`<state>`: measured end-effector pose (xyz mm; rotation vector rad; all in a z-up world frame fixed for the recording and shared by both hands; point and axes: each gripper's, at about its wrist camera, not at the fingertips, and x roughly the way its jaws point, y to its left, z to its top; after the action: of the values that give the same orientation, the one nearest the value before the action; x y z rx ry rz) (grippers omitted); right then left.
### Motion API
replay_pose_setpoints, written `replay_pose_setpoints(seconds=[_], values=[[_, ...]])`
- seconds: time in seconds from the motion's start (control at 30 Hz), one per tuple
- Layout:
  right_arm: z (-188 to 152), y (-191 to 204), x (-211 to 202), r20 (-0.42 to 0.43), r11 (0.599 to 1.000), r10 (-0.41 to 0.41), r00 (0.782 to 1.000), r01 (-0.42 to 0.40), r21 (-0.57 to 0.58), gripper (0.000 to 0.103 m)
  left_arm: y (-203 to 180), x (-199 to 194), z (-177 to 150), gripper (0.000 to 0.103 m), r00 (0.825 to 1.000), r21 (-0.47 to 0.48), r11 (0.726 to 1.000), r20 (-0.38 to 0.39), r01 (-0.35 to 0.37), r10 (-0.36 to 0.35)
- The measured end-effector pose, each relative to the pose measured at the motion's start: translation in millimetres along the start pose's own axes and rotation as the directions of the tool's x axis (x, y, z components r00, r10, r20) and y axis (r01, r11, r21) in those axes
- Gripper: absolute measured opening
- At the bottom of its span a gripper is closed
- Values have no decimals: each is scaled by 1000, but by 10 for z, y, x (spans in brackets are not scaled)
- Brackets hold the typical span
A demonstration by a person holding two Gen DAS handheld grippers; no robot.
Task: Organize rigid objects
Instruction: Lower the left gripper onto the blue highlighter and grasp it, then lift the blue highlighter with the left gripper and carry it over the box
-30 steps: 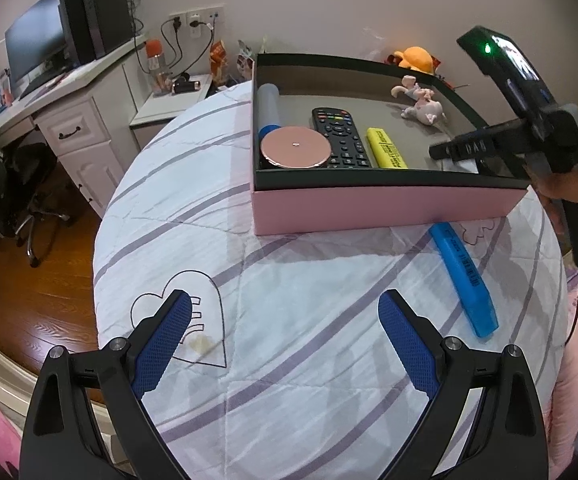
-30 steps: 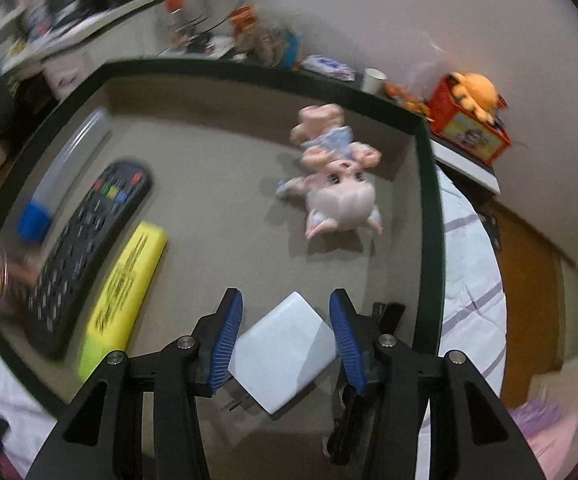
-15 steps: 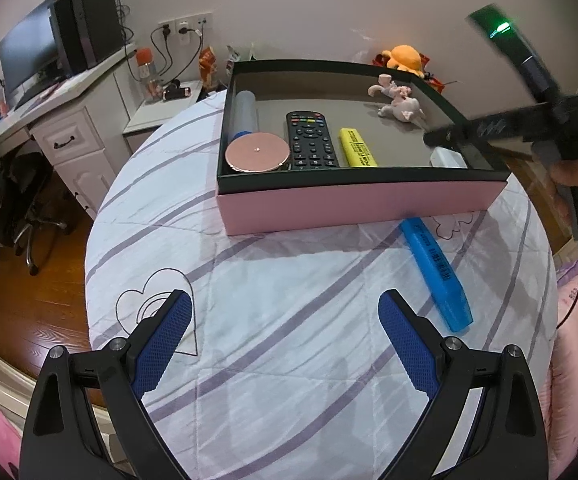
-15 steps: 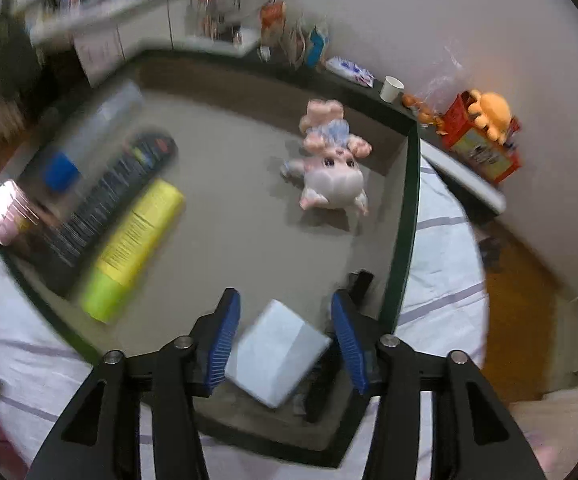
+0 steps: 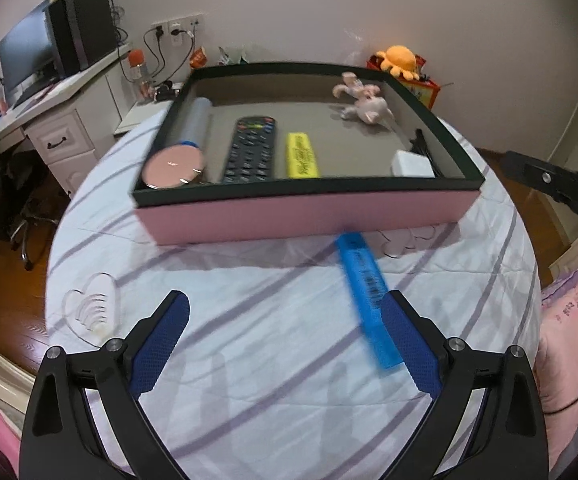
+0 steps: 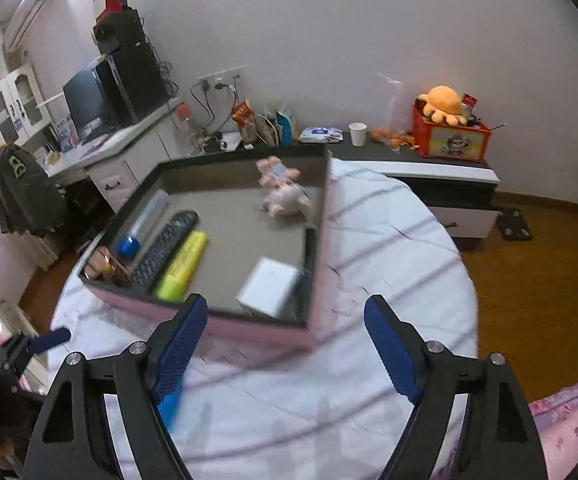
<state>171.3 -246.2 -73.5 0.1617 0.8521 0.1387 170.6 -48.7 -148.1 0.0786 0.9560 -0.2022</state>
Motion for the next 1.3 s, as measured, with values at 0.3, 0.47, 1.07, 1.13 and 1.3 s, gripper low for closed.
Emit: replay_pose_setpoints(seconds=[0.3, 0.47, 1.07, 1.13, 1.3], values=[[-240, -306, 48, -25, 1000, 12, 1000, -12, 17, 82, -473, 321, -14, 98, 996, 21, 998, -61, -65, 66], [-307, -416, 49, -29, 999, 35, 999, -35, 12, 82, -589, 433, -15, 89, 994, 35, 996, -77, -80, 83], [-368, -508, 90, -49, 996, 89, 995, -89, 12, 82, -720, 275, -20, 26, 999, 106, 994, -44, -14, 19], [-363, -503, 87, -48, 996, 92, 995, -92, 12, 82, -702, 218, -4, 27, 999, 101, 995, -32, -5, 8], [-331, -516, 23, -21, 995, 101, 995, -100, 25, 82, -646, -55, 109, 26, 999, 96, 995, 28, 28, -31]])
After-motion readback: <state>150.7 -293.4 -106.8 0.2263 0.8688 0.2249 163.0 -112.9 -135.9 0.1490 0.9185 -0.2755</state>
